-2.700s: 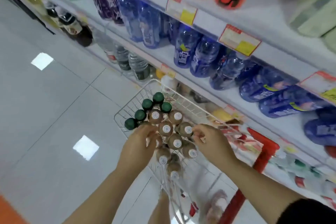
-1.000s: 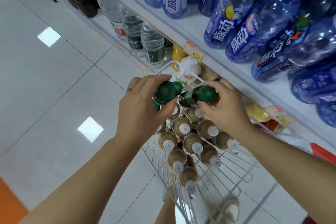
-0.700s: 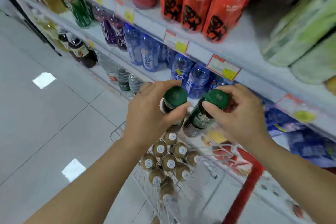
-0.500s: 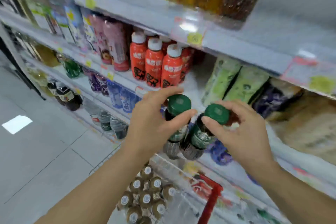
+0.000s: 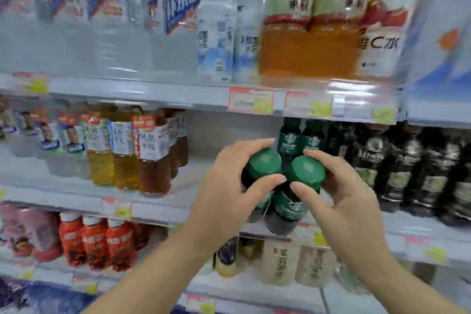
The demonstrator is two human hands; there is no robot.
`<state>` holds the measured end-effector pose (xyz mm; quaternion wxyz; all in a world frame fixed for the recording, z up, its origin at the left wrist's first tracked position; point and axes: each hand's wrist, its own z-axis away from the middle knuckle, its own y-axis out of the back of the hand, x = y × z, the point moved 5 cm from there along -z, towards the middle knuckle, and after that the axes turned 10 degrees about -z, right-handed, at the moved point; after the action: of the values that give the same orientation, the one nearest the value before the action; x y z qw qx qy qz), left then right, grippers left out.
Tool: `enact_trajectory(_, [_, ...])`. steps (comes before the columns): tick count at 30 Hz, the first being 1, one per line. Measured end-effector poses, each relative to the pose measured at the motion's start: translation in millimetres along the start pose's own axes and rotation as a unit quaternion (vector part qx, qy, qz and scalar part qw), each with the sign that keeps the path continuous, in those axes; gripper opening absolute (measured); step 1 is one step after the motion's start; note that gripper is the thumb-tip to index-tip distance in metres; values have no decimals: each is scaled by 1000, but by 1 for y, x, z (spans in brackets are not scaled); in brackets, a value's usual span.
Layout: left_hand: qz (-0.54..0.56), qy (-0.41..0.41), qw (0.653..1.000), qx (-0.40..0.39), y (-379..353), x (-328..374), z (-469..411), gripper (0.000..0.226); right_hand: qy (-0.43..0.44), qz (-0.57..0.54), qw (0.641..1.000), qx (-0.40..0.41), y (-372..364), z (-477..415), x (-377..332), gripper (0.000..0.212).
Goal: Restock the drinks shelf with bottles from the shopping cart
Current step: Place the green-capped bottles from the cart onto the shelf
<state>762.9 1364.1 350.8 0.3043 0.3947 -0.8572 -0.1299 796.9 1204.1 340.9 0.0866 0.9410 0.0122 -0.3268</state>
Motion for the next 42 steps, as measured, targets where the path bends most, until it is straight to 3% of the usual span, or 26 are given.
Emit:
enact_trajectory(5, [35,-21,999,-17,-49,10,-24,36,57,72,995,40,40,-10,14,43])
enact_trajectory(11, [117,77,990,-33,-99,-6,-41,35,-21,70,994,86,52,-29,56,40])
enact_trajectory(17, [140,117,982,-52,-114,-20,-79,28,-87,56,990,100,51,-59,97,46])
enact_trajectory(21, [148,127,979,-64,-127,-30,-94,21,-102,40,989,96,47,-79,110,33])
enact_trajectory(25, [174,141,973,-52,-133,-35,-92,26,-125,29,987,93,41,-75,121,37])
enact_trajectory(28, [216,166,958,-85,-136,-42,-71,43,-150,4,987,53,38,-58,131,45])
enact_trajectory(31, [139,192,960,-150,-145,-58,-38,63,-194,21,981,2,38,-36,149,61])
enact_trajectory(34, [34,217,961,-170,-155,-76,-21,63,-219,92,971,-6,39,-25,164,72])
enact_trajectory(37, [34,236,961,-143,-158,-84,-23,51,-239,124,963,-14,34,-28,168,71])
enact_trajectory(42, [64,268,953,-124,-163,-97,-36,56,-254,142,957,-15,29,-31,173,64])
